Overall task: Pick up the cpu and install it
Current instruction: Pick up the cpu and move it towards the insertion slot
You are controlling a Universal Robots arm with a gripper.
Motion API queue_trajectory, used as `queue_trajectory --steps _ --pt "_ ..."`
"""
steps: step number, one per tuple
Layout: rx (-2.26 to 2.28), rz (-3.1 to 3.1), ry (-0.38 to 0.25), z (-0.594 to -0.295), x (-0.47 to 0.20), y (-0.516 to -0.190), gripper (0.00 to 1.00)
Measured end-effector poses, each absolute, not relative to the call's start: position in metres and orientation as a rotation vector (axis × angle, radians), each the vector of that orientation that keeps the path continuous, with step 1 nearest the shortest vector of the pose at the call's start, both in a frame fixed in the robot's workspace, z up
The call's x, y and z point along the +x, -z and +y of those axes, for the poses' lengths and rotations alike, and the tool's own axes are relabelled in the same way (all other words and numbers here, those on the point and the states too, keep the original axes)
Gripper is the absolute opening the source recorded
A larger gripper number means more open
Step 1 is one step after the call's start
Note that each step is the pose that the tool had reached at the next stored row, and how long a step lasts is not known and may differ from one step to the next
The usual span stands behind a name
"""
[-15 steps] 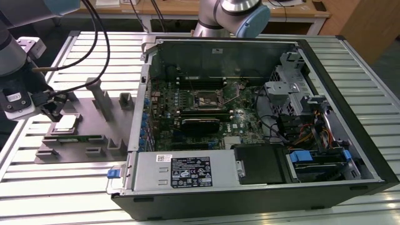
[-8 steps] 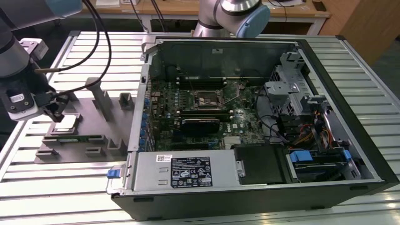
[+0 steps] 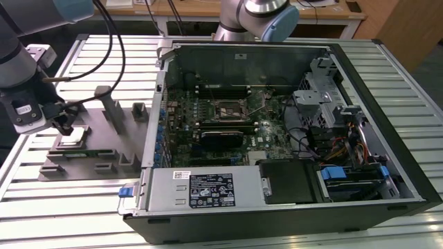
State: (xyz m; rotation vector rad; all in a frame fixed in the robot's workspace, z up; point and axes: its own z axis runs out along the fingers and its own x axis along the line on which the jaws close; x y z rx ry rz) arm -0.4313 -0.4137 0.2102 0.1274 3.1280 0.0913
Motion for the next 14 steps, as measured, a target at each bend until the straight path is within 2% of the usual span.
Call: queue_trajectory --steps 14 --pt "0.127 3.128 -0.091 -0.4121 -0.4313 -0.1992 0.11"
